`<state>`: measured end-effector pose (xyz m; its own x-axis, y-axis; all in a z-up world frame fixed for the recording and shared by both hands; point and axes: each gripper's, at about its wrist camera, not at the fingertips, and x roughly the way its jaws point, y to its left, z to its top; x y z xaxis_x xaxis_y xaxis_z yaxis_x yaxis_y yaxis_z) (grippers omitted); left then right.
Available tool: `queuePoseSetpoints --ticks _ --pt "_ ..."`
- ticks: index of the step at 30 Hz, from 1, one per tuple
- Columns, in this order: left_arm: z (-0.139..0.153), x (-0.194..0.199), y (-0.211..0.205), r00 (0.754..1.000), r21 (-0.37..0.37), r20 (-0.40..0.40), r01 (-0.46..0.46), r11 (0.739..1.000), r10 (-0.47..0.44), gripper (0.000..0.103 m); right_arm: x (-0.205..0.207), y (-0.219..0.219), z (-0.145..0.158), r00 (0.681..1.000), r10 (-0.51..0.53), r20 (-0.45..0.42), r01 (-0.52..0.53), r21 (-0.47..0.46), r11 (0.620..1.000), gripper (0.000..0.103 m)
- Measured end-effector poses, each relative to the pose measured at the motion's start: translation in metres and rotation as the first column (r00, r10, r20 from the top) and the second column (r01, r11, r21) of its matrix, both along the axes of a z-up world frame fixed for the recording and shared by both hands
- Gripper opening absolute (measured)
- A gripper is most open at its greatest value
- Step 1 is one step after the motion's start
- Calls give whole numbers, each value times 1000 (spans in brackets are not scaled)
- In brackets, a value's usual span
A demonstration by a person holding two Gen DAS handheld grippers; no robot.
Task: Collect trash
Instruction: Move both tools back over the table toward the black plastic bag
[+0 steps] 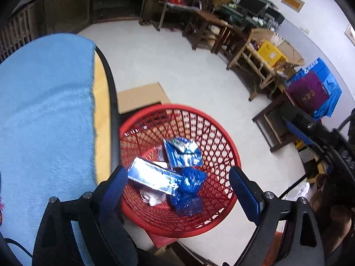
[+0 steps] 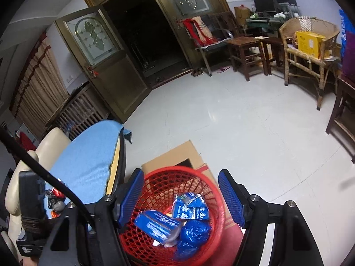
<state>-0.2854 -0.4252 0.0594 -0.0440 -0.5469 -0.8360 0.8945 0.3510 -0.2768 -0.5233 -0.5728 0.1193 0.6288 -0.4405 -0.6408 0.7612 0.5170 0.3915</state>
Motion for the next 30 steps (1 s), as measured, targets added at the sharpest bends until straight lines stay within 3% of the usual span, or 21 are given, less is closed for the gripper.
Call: queuePoseSetpoints --ticks 6,9,13,19,20,22,23,30 --pt "30 29 51 990 -98 88 -99 990 108 93 7 3 9 1000 15 0 -15 -11 1000 73" --pt "35 49 89 972 -119 113 -194 974 208 93 25 13 12 998 60 -1 -60 -14 998 73" --pt "36 78 154 925 -141 112 -347 927 363 93 60 34 12 989 149 -10 -149 -11 989 73" --pt "41 99 252 810 -156 198 -530 833 552 93 148 87 9 940 341 -26 -342 -13 940 73" --pt "43 99 274 778 -158 222 -566 809 587 93 168 99 9 922 385 -32 -385 -12 923 73" --pt "45 96 299 740 -163 252 -603 781 623 93 207 125 12 883 467 -40 -468 -17 883 73" --pt "46 95 320 705 -164 275 -636 754 654 93 230 143 16 855 517 -45 -518 -29 855 73" --pt "57 98 412 556 -185 325 -756 628 765 93 340 275 54 657 754 -13 -750 -117 651 73"
